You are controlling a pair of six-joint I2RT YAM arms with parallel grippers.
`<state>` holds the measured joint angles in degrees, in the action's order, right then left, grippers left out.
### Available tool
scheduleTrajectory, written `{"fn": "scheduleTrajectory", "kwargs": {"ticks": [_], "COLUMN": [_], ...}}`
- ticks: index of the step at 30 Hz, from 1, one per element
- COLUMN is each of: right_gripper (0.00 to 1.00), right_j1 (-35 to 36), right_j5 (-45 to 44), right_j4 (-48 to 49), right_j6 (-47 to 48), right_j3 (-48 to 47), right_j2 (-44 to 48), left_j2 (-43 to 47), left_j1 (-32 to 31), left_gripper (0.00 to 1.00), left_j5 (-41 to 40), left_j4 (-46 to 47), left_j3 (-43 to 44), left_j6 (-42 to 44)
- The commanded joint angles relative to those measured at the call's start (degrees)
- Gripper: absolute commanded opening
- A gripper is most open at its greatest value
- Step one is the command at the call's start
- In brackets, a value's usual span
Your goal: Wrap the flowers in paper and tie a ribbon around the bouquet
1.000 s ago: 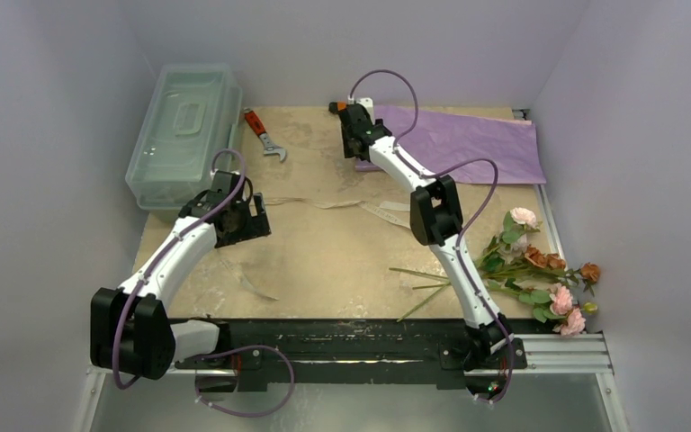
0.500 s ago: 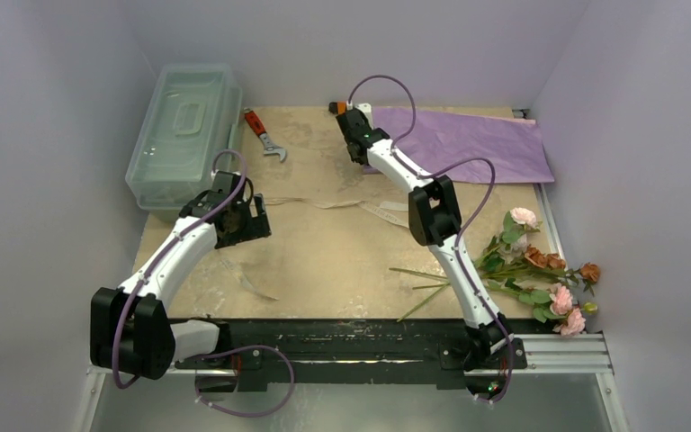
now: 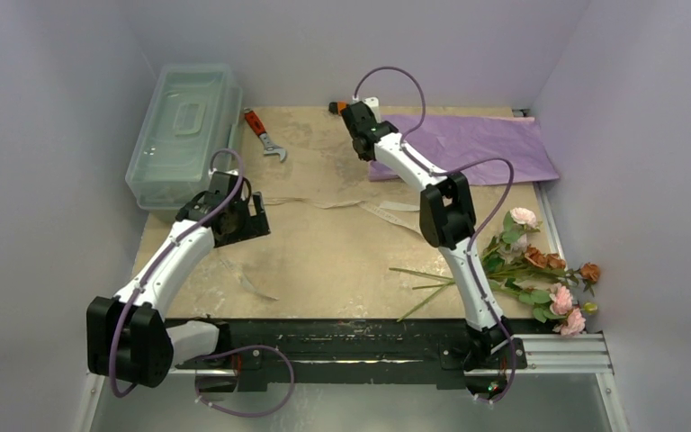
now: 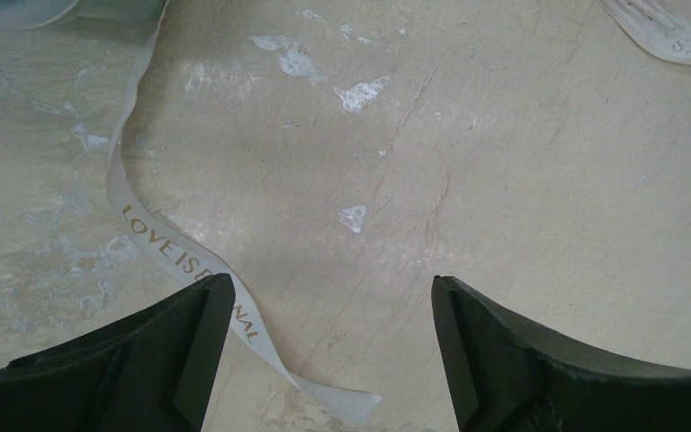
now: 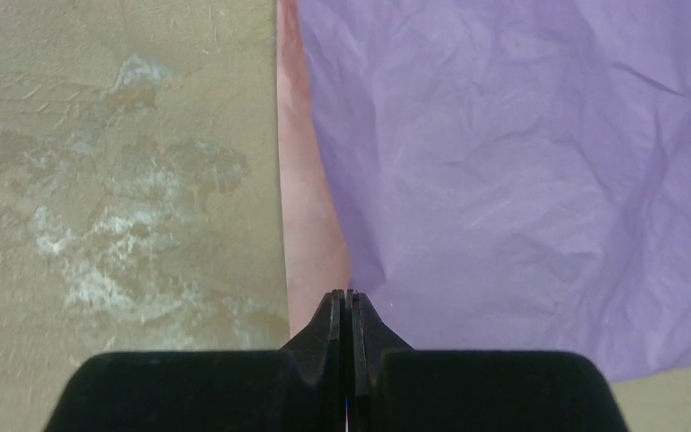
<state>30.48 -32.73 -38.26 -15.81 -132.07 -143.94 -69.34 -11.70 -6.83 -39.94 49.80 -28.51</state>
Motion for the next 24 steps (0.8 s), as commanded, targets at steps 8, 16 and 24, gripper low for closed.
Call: {"fn": "scheduleTrajectory", "kwargs": {"ticks": [8, 16, 24], "right_gripper": [0.97, 0.99, 0.99], "right_j1": [0.1, 0.2, 1.8], "right_j5": [8.0, 4.5, -5.6], "right_j4": [-12.3, -17.1, -19.2], "right_j6": [-9.8, -10.6, -4.1], "right_j3": [4.5, -3.8, -4.9], "right_j2": [11.2, 4.0, -0.9], "left_j2": [2.6, 3.2, 3.0], "left_j1": [-0.2, -0.3, -0.3], "left_gripper": [0.86, 0.86, 0.86], "left_j5": [0.0, 0.0, 0.0], "left_j4": [1.2, 1.3, 1.3], "left_j3": [0.2, 0.0, 0.0], "left_j6": [-0.3, -0.4, -0.4]}}
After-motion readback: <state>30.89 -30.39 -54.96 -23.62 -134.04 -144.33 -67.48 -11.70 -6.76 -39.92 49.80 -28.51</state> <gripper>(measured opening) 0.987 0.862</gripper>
